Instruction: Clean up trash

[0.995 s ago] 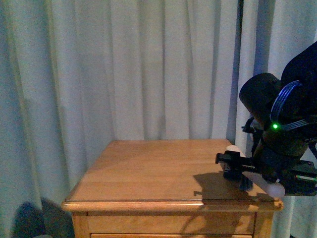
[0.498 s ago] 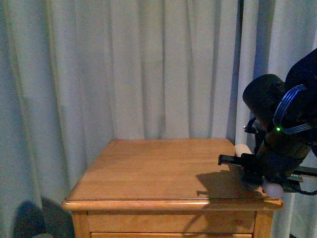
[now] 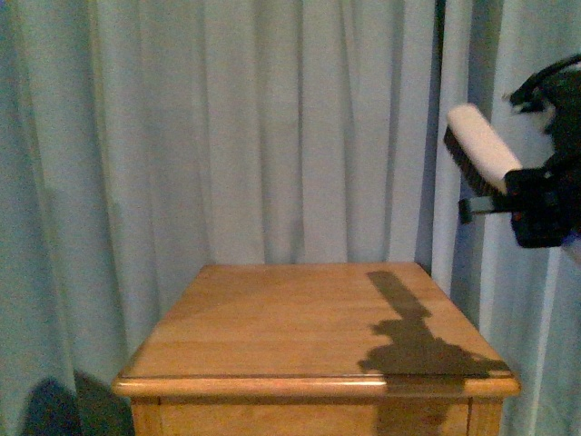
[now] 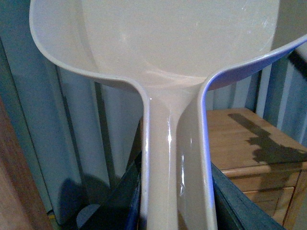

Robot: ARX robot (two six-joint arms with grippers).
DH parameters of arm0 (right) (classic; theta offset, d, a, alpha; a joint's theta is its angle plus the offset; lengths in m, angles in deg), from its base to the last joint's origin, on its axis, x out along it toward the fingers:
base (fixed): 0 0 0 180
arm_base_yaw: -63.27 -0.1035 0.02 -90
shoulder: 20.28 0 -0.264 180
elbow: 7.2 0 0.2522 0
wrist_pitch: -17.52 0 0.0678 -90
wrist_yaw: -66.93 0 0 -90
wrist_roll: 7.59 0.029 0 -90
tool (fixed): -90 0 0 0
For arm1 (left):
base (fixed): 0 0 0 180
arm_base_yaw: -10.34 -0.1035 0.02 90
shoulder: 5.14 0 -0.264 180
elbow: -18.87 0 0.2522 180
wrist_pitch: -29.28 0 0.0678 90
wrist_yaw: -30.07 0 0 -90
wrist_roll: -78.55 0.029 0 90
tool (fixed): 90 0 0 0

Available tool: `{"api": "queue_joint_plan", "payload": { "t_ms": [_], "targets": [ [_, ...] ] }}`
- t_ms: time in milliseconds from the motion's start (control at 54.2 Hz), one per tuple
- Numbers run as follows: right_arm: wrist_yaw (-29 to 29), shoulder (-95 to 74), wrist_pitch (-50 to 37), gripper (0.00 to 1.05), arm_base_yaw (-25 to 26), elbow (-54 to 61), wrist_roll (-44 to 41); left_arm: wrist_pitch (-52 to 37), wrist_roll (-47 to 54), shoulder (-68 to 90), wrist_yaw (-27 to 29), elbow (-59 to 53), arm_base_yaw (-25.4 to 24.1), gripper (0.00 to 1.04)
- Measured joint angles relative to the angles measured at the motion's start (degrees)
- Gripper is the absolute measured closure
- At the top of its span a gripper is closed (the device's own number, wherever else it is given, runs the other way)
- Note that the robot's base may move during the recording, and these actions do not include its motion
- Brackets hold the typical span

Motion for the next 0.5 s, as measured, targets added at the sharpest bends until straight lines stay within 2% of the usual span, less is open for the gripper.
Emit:
{"api": "queue_joint_plan", "payload": {
  "t_ms": [147,295,498],
  "targets": [
    [1.4,19.5,-11.4,0.85,-1.4,16.9,-9.6,0.0,0.0,0.0,0.0,0.0,0.0,0.77],
    [3.8,30.4,-12.1,0.85,-1.7,24.1,-12.0,0.0,0.0,0.0,0.0,0.0,0.0,0.77],
    [8.0,42.8,-10.7,0.85,-2.3,28.3,-12.3,0.0,0.0,0.0,0.0,0.0,0.0,0.77]
  ]
}}
